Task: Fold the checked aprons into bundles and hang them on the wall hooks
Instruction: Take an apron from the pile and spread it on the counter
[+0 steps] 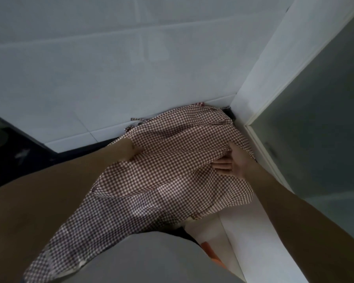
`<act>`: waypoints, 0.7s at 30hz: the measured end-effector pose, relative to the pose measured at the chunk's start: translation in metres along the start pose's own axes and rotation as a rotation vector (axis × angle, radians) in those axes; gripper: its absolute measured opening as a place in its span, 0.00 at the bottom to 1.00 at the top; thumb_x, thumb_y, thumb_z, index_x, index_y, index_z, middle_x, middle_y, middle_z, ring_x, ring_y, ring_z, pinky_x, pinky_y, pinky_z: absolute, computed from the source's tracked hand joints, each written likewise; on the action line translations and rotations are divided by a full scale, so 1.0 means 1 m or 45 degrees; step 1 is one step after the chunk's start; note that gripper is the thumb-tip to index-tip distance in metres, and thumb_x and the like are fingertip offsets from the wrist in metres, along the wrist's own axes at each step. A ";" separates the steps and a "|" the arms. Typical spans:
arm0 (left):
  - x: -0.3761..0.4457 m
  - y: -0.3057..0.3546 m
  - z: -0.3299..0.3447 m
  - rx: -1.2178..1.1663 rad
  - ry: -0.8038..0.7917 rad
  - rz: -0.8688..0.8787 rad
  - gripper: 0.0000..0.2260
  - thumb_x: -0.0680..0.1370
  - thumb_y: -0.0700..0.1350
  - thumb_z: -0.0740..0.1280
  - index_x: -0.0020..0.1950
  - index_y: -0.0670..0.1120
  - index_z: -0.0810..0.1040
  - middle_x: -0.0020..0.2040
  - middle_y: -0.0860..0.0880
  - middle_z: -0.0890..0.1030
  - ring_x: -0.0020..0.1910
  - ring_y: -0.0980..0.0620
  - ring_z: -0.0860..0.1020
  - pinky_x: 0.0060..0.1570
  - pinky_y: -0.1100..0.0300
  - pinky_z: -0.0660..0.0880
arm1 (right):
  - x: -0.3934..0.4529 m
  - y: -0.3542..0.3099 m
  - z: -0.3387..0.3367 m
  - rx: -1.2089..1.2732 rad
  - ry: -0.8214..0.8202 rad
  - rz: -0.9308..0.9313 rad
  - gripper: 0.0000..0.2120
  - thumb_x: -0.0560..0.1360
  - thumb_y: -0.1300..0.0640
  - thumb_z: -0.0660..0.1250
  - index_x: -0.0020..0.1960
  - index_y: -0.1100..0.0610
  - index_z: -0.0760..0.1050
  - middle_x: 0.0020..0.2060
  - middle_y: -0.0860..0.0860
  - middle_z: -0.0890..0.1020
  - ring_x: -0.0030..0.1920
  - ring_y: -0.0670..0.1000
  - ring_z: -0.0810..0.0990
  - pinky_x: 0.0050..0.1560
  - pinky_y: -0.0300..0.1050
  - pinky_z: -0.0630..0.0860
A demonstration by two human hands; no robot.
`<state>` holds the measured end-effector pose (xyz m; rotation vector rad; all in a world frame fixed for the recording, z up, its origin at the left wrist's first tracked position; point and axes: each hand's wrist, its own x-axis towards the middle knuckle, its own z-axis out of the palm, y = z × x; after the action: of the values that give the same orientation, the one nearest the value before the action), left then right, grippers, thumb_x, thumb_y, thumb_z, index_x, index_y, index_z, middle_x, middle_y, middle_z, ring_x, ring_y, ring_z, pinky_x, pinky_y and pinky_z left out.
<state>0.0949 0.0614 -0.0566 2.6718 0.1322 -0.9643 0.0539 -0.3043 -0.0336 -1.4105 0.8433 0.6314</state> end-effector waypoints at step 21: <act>-0.020 0.075 0.013 -0.300 0.148 0.430 0.10 0.76 0.55 0.71 0.48 0.50 0.77 0.47 0.51 0.80 0.48 0.50 0.79 0.46 0.59 0.75 | 0.048 -0.009 0.049 -1.808 0.051 -0.869 0.43 0.75 0.43 0.69 0.81 0.47 0.48 0.81 0.51 0.47 0.80 0.59 0.41 0.76 0.70 0.45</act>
<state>0.0859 -0.0141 -0.0352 2.4271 -0.1664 -0.6445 0.0950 -0.2612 -0.0690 -2.7873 -0.2735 0.6507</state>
